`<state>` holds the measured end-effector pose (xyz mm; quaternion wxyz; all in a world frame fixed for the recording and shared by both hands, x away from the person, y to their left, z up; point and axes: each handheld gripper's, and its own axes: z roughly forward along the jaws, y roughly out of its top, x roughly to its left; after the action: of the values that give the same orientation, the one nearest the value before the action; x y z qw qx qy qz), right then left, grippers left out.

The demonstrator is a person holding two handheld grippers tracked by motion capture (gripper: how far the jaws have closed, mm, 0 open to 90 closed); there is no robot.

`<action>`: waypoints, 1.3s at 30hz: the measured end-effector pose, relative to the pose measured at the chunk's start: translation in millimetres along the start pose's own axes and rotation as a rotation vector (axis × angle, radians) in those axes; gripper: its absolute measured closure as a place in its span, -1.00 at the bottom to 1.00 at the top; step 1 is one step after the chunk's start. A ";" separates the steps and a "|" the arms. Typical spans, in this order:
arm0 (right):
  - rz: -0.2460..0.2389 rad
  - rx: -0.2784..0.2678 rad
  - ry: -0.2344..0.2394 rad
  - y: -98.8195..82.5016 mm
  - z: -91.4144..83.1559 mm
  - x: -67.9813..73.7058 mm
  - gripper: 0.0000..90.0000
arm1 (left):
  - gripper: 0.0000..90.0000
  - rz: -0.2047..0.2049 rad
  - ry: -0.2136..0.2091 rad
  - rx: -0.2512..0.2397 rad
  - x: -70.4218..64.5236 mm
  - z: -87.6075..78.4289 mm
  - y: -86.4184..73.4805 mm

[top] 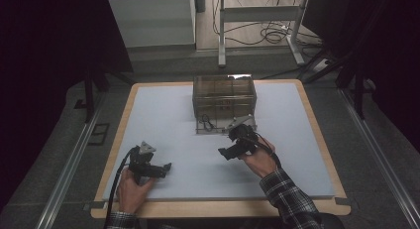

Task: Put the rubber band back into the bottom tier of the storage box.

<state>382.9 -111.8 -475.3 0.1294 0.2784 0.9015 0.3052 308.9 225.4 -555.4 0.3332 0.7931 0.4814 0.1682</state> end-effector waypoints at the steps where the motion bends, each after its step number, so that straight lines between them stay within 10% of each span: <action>1: 0.003 0.004 0.005 -2.9 -0.6 0.1 -0.77 | -1.00 0.000 0.000 0.000 0.0 0.0 0.0; 39: -0.003 0.046 -0.007 -50.4 -22.3 -2.3 -0.84 | -1.00 -0.006 0.000 -0.001 -0.5 0.0 -0.1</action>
<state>354.4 -157.0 -489.1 0.1267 0.2813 0.9082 0.2829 308.6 225.0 -555.5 0.3340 0.7915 0.4838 0.1672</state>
